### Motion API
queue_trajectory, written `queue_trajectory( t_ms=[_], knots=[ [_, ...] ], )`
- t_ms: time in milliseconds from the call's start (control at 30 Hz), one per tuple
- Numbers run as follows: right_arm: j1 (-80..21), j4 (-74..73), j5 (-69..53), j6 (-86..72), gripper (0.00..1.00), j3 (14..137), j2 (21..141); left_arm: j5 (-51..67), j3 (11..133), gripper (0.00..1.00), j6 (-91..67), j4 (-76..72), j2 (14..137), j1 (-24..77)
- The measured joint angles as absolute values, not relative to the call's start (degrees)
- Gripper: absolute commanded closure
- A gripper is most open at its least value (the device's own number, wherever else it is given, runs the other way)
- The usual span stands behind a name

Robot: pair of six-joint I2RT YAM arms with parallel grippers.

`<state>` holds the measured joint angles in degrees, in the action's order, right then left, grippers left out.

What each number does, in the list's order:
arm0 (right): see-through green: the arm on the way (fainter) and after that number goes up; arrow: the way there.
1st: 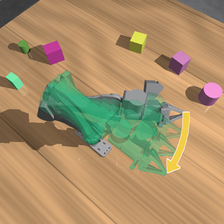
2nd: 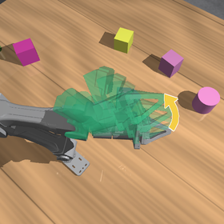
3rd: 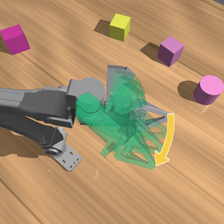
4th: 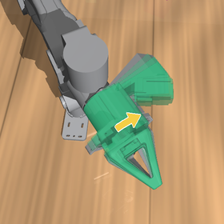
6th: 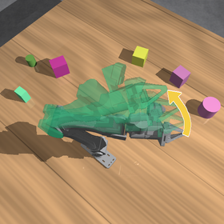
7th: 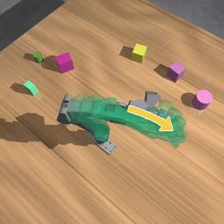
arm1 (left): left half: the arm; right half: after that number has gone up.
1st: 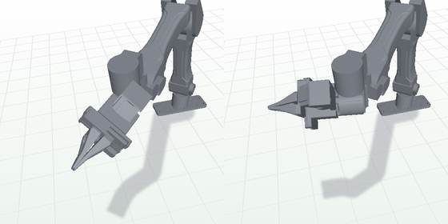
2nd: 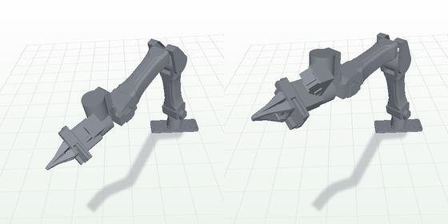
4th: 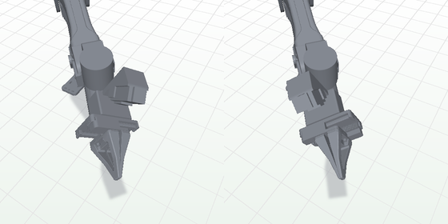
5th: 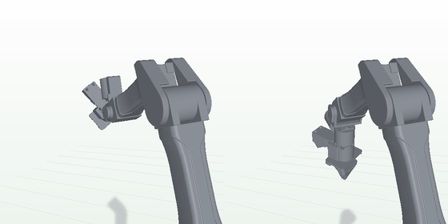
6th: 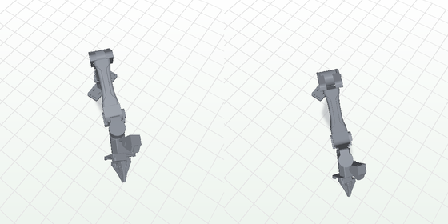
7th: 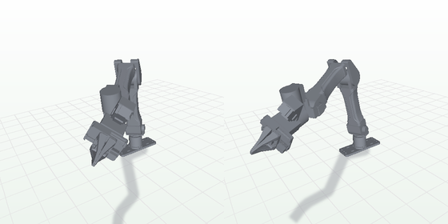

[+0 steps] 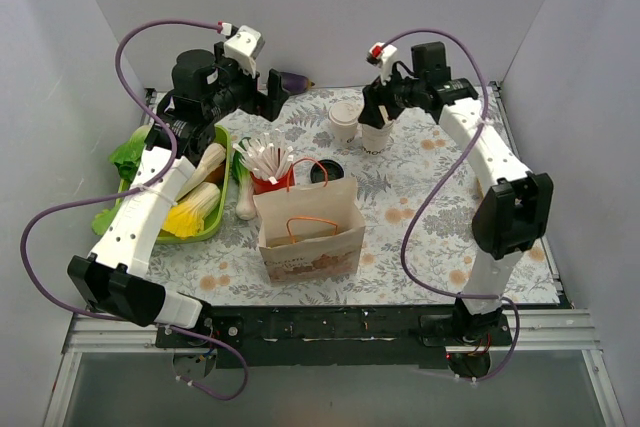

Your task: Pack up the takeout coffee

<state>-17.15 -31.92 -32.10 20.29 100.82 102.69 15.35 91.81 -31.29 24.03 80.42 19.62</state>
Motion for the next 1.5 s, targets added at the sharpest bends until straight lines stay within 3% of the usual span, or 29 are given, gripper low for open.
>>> queue_trajectory(
  t_ms=[233,400,733,1500],
  knots=[
    [-23.79,-26.50,-22.13,18.44,0.09,117.80,116.64,13.91,91.44,0.07,-29.76,26.50,80.36,19.59],
    [-25.98,-23.88,-15.44,18.39,0.02,123.02,123.15,13.91,91.15,0.07,-29.32,28.42,80.12,19.59],
    [-25.82,-22.55,-8.62,19.88,0.02,124.84,132.40,14.04,90.76,0.07,-29.36,30.02,79.79,19.59],
    [-25.85,-23.97,-9.80,19.05,0.02,124.66,132.73,15.29,88.97,0.07,-30.13,29.93,79.81,19.59]
  ],
)
